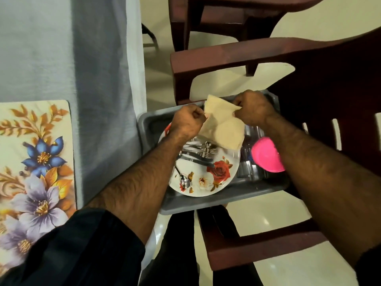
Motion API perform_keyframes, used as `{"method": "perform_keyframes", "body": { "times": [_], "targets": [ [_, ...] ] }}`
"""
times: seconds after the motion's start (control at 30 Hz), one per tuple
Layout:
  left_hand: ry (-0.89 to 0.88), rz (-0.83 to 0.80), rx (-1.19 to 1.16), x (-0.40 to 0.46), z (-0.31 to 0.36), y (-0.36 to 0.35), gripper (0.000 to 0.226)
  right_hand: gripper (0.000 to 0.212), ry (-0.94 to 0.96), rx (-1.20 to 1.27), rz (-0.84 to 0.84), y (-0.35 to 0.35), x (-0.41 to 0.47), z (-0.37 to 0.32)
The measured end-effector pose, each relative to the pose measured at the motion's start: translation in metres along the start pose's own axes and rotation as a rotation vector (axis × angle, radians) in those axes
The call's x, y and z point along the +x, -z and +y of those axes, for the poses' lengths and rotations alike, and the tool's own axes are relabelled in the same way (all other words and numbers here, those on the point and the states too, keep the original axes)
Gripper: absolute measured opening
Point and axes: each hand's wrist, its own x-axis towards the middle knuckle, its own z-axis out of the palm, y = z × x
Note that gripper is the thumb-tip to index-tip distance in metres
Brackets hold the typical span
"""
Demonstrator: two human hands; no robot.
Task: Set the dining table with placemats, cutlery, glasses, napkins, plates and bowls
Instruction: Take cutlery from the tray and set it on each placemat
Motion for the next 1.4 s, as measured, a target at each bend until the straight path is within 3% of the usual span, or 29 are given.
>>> {"method": "perform_keyframes", "body": {
  "times": [0.23,0.4,0.5,0.6,0.73,0.87,1.07,1.13,1.27,1.4],
  "targets": [
    [-0.054,-0.093,-0.054,0.004,0.047,-0.044,0.012,0.027,-0.222,0.087,0.134,0.041,-0.018,0.084],
    [-0.051,-0.144,0.014,0.0,0.04,-0.06,0.014,0.03,-0.206,-0.054,0.128,0.022,-0.028,0.1],
    [-0.054,-0.13,0.08,-0.004,0.029,-0.045,0.013,0.047,-0.138,-0.291,0.245,0.014,-0.032,0.091],
    [-0.031,-0.088,0.19,-0.015,0.009,-0.014,0.018,0.057,-0.071,-0.354,0.332,0.009,-0.047,0.06],
    [0.014,0.01,0.315,-0.033,-0.033,0.031,0.012,0.04,0.104,-0.249,0.16,-0.023,-0.065,0.002],
    [-0.005,-0.052,0.452,-0.044,-0.066,0.05,0.024,0.033,0.187,-0.245,0.012,-0.071,-0.074,-0.038],
    [-0.014,0.057,0.344,-0.039,-0.091,0.056,0.024,0.059,0.296,-0.369,-0.105,-0.119,-0.062,-0.066],
    [-0.054,0.055,0.346,-0.041,-0.09,0.052,0.025,0.06,0.298,-0.392,-0.091,-0.119,-0.061,-0.062],
    [-0.036,0.033,0.349,-0.046,-0.105,0.054,0.023,0.037,0.331,-0.416,-0.053,-0.133,-0.069,-0.053],
    [-0.055,0.011,0.382,-0.052,-0.109,0.053,0.025,0.042,0.36,-0.43,-0.009,-0.142,-0.08,-0.039]
  ]
}}
